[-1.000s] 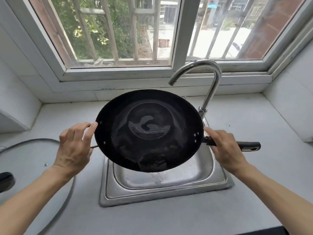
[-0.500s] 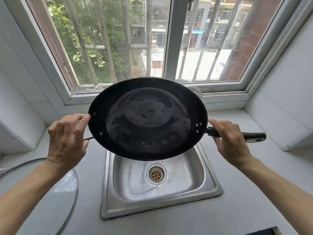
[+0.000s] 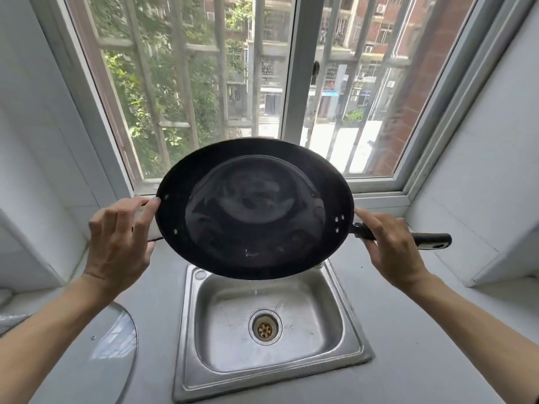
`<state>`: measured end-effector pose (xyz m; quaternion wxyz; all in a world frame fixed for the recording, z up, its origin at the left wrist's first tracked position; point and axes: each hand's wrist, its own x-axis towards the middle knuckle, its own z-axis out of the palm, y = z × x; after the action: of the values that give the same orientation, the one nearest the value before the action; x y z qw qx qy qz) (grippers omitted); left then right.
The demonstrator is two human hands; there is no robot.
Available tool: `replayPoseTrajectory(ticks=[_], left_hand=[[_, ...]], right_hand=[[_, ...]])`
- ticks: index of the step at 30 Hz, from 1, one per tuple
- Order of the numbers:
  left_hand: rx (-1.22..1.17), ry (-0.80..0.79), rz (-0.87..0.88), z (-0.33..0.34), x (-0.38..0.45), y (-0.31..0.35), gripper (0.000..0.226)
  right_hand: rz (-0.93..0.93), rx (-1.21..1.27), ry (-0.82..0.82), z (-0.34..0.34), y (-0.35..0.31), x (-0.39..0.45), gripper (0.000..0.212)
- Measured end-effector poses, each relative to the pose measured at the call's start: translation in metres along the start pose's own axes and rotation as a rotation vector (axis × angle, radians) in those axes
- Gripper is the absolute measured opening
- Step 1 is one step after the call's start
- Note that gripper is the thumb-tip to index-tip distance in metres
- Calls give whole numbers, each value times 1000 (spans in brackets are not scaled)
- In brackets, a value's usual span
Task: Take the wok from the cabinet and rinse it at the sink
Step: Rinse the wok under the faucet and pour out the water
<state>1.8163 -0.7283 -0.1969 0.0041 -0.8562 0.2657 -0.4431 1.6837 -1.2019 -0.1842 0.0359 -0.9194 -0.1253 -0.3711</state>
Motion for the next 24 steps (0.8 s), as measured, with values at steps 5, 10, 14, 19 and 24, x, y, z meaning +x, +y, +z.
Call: replayPoseTrajectory(ticks=[5, 10, 14, 19, 24], left_hand=[[14, 35, -4, -13, 5, -3, 74], [24, 62, -7, -22, 9, -7, 73], [18, 49, -14, -25, 12, -9, 78], [-3, 87, 23, -28, 12, -11, 75], [-5, 108, 33, -25, 10, -13, 77]], right_hand=[[6, 0, 17, -11, -6, 1, 78], [-3, 4, 20, -18, -12, 7, 79], [-4, 15, 7, -19, -14, 9, 81], [31, 33, 3, -27, -16, 10, 84], [18, 28, -28, -31, -21, 10, 83]])
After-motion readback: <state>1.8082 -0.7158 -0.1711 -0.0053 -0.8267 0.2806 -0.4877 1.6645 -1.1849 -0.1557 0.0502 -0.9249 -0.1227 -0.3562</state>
